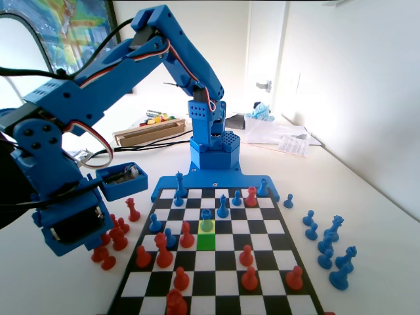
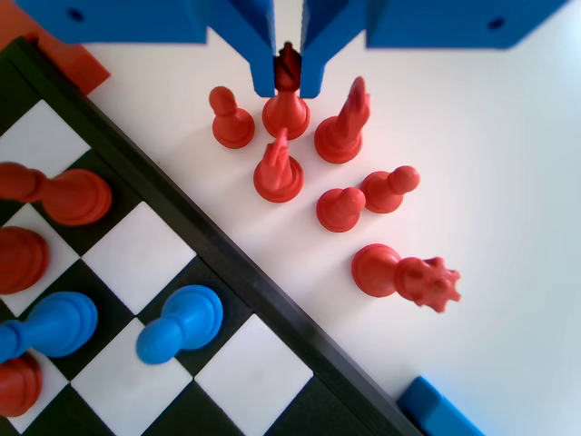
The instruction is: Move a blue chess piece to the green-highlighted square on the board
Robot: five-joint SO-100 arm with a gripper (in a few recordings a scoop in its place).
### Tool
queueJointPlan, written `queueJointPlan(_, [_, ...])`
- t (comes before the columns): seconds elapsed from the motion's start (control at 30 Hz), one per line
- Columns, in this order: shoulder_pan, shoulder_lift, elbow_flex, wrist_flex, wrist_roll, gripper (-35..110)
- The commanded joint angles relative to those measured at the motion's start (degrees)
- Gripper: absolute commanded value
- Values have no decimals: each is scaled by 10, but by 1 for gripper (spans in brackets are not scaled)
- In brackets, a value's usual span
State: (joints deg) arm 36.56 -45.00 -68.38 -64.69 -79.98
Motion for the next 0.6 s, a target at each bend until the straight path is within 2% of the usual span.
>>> queueJointPlan(0.0, [3, -42, 1, -2, 0, 2])
queueJointPlan(0.23, [0, -59, -3, -8, -4, 12])
queueJointPlan(0.57, [-2, -117, 2, -48, -16, 12])
